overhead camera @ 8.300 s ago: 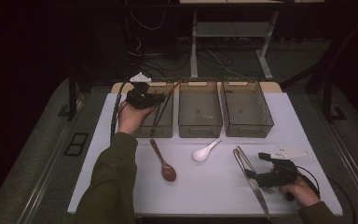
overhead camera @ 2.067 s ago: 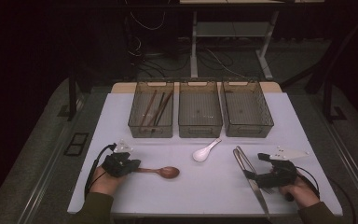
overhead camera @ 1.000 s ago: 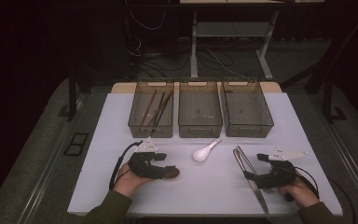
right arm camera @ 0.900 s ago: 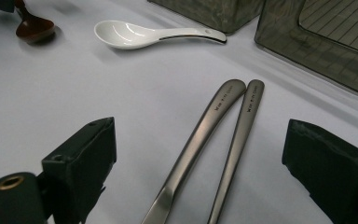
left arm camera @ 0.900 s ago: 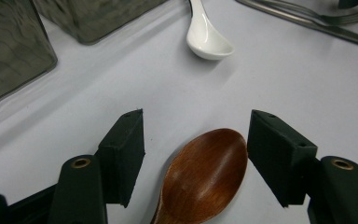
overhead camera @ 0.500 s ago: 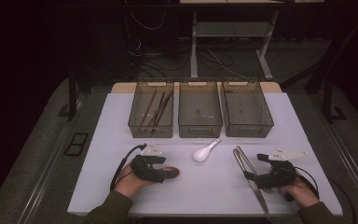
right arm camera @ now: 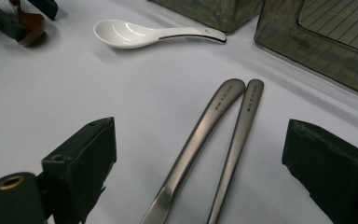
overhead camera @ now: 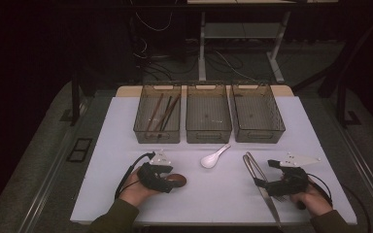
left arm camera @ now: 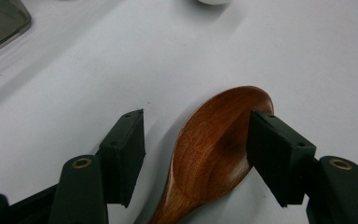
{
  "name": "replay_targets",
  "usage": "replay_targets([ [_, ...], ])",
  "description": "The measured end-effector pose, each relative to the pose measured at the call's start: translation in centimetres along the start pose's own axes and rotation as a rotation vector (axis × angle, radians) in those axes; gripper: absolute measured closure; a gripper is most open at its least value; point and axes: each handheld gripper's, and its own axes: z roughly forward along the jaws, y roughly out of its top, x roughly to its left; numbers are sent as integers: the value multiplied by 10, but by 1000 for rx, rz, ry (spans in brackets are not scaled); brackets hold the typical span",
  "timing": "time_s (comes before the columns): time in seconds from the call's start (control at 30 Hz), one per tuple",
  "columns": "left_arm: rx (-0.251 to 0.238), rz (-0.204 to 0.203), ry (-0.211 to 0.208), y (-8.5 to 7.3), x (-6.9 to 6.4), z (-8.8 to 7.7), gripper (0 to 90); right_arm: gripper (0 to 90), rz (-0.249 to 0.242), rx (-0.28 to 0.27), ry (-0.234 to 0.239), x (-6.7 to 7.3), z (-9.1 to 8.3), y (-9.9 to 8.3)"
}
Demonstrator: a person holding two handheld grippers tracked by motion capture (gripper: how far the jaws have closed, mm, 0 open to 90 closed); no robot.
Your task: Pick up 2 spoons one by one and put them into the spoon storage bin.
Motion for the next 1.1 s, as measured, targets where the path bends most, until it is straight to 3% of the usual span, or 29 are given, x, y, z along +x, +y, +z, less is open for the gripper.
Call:
replay_targets([
  [0.13,3,12,-9,-1,-1,-2,411,98,2,0,0,0,0,0],
  [0.3,19,56,-40,-3,-1,-5,491,98,2,0,0,0,0,0],
  [0.37,19,52,-49,-3,-3,-5,531,98,2,0,-1,0,0,0],
  [0.53,27,84,-52,-4,-4,-7,605,98,0,0,-1,0,0,0],
  [0.97,40,103,-92,-4,-6,-6,713,98,-1,2,1,0,0,0],
  [1.1,50,111,-86,-3,-7,-6,744,98,-2,2,1,0,0,0],
])
